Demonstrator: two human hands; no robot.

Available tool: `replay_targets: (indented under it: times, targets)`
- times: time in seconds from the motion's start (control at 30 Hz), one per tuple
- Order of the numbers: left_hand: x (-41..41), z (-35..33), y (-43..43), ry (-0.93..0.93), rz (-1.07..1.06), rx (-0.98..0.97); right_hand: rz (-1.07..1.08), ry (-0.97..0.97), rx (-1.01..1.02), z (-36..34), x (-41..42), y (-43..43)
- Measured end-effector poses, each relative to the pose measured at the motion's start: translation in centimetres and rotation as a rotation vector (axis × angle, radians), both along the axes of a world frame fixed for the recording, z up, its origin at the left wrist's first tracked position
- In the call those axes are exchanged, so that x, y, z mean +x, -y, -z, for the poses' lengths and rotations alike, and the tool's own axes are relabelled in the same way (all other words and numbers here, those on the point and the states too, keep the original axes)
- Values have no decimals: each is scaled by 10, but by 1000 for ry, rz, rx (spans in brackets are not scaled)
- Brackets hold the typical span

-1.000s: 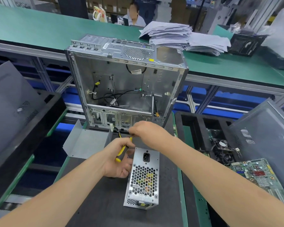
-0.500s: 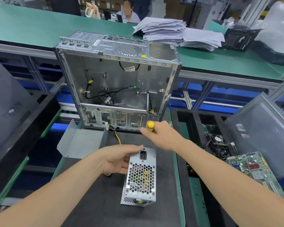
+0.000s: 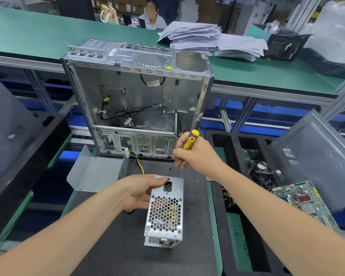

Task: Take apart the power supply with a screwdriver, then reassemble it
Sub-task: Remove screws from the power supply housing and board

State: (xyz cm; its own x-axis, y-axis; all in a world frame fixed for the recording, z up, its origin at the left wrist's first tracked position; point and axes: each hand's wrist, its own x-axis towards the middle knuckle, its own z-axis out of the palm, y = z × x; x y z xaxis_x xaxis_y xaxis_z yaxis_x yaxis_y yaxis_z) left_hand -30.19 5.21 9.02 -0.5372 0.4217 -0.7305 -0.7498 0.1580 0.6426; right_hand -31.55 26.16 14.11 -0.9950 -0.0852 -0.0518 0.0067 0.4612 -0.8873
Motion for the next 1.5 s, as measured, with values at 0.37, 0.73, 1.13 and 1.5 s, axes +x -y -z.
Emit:
replay_targets:
  times: [0.37, 0.73, 1.13, 1.5]
  targets:
    - [2, -6, -3, 115, -56, 68, -3, 13, 42, 2, 2, 0]
    - [1, -7, -3, 168, -38, 119, 16, -11, 41, -4, 9, -3]
    - [2, -5, 0, 185, -77, 178, 16, -47, 53, -11, 22, -1]
    - [3, -5, 2, 147, -67, 162, 29, -42, 82, -6, 25, 4]
